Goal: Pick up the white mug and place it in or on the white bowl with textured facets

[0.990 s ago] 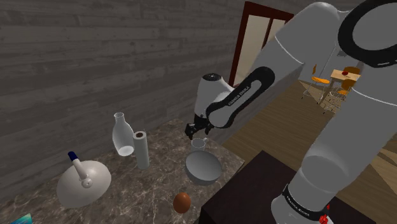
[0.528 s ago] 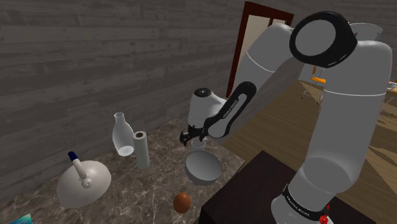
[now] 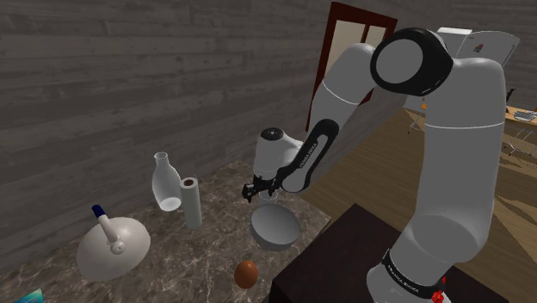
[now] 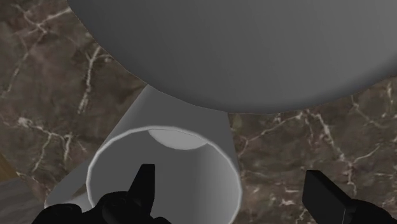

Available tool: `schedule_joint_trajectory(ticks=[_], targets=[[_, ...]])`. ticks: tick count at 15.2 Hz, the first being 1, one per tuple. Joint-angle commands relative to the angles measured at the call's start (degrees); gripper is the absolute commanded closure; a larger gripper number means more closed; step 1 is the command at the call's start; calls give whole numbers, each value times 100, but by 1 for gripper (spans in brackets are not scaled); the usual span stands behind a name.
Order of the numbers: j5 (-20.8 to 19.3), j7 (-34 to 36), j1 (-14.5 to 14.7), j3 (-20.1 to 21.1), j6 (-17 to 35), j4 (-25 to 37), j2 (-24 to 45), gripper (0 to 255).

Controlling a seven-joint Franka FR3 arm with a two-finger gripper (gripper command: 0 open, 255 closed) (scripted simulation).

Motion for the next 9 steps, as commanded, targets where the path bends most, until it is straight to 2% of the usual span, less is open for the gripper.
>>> schedule_joint_trajectory(ticks=[1, 5, 6, 9], targets=[[-16, 17, 13, -14, 12, 5, 16, 0], [-15, 16, 12, -13, 11, 5, 14, 0], [-15, 16, 12, -13, 11, 5, 14, 255], [-15, 16, 12, -13, 11, 5, 14, 255]])
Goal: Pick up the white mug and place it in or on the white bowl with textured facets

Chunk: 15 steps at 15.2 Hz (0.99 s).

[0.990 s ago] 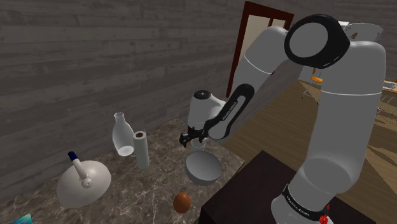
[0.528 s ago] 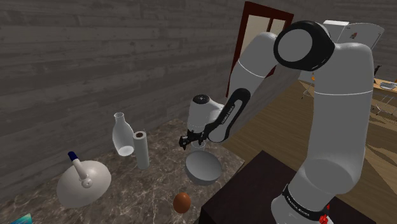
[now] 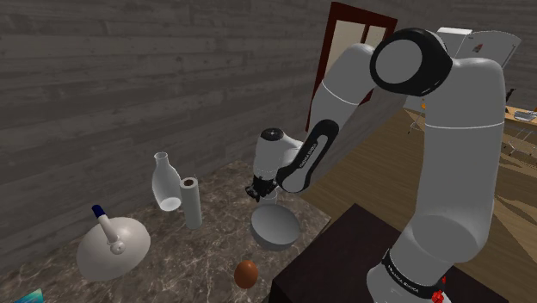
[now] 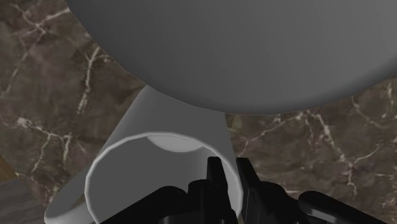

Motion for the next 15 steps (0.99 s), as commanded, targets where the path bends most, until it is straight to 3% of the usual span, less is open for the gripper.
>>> schedule_joint_trajectory(ticks=[1, 6, 15], targets=[[0, 0, 0, -1, 0, 0, 0, 255], [-1, 1, 1, -2, 1, 0, 1, 255], [771, -689, -436, 578, -535, -200, -741, 255]])
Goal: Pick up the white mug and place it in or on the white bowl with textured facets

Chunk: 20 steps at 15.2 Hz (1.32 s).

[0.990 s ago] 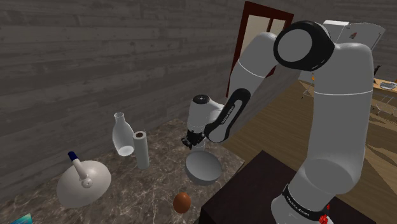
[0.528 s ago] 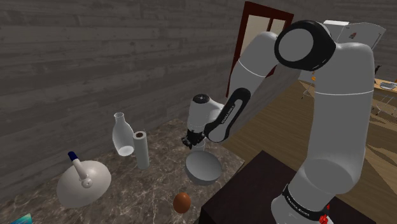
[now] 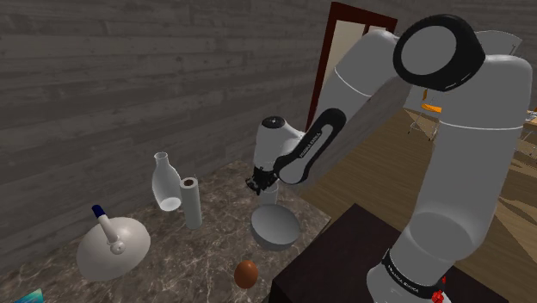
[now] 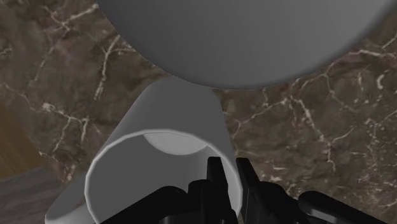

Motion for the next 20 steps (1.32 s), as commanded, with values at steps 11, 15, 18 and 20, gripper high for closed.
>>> schedule_joint_trajectory(ticks=[11, 15, 18, 20], targets=[[1133, -963, -333, 503, -779, -83, -949, 255], [1447, -1220, -356, 573, -1060, -57, -1237, 255], [1653, -1389, -355, 600, -1278, -20, -1442, 255], [1776, -1490, -350, 609, -1427, 12, -1572, 255]])
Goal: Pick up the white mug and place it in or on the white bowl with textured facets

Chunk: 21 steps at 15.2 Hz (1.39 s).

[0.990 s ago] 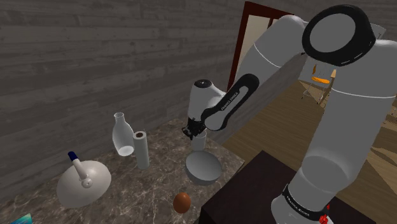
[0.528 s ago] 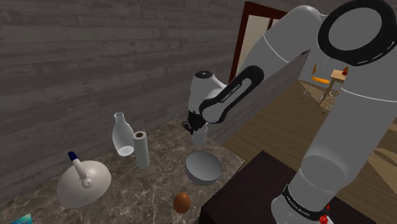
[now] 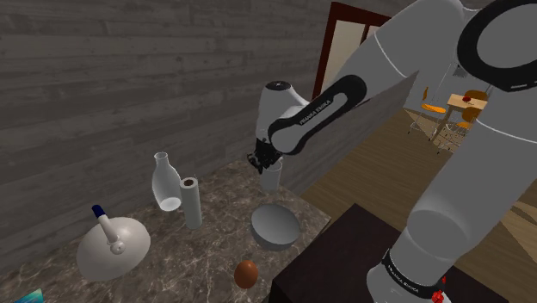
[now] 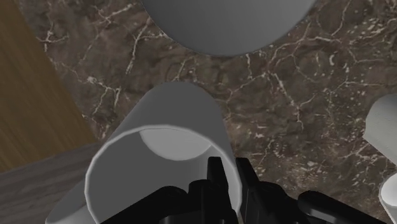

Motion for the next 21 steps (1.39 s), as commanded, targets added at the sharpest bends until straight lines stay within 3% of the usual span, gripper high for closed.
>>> schedule_joint_trajectory(ticks=[1, 4, 6, 14, 21], targets=[[109, -93, 5, 6, -144, 46, -108, 255], [237, -201, 16, 8, -331, 98, -257, 255], [425, -154, 128, 95, -402, -232, -668, 255], [1248, 105, 821, 399, -995, -1274, -2324, 255], [1049, 323, 697, 545, -332, -1514, -1884, 255]])
